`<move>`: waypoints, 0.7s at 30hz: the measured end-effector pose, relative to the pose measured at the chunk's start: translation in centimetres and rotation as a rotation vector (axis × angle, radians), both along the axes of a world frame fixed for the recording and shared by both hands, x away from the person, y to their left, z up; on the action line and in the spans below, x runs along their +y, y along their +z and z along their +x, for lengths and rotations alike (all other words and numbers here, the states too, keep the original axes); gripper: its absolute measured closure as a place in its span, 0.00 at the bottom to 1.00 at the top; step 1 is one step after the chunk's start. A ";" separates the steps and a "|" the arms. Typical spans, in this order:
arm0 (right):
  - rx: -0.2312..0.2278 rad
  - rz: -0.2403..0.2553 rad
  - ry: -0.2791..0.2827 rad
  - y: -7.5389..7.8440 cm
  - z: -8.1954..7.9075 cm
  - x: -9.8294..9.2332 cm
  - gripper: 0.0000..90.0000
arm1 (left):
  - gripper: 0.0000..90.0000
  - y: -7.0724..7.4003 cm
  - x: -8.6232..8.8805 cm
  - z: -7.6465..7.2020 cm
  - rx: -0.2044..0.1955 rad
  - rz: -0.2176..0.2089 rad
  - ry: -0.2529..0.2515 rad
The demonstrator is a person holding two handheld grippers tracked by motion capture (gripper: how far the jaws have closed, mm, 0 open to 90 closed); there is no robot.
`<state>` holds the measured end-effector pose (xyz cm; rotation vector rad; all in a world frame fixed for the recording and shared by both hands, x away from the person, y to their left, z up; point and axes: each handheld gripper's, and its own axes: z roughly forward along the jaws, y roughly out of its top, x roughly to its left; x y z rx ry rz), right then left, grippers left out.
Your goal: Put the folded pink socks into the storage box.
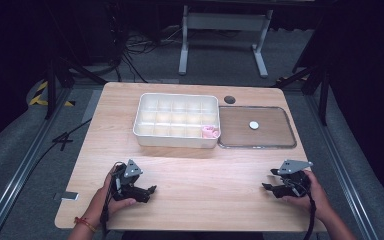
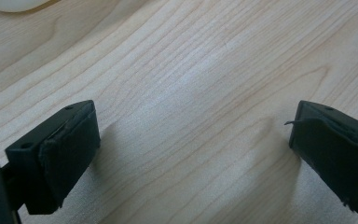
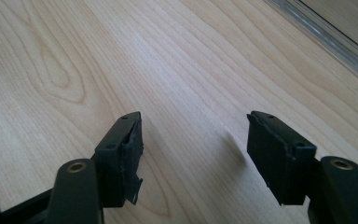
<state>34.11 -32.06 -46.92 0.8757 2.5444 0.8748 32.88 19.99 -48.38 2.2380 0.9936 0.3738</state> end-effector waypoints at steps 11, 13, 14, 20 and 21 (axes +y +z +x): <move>-0.030 0.179 -0.068 -1.7 -0.7 -2.2 0.30 | 0.02 0.0 0.0 0.0 -0.001 0.000 0.000; -0.030 0.178 -0.069 -1.7 -0.7 -2.2 0.30 | 0.02 0.0 0.0 0.0 0.000 0.002 0.002; -0.030 0.178 -0.069 -1.7 -0.7 -2.2 0.30 | 0.02 0.0 0.0 -0.1 0.000 0.003 0.004; -0.029 0.176 -0.083 -1.7 -0.7 -2.2 0.27 | 0.02 0.0 0.0 -0.1 -0.002 0.005 0.006; -0.030 0.174 -0.088 -1.7 -0.7 -2.2 0.26 | 0.02 0.0 0.0 -0.1 0.002 0.002 0.008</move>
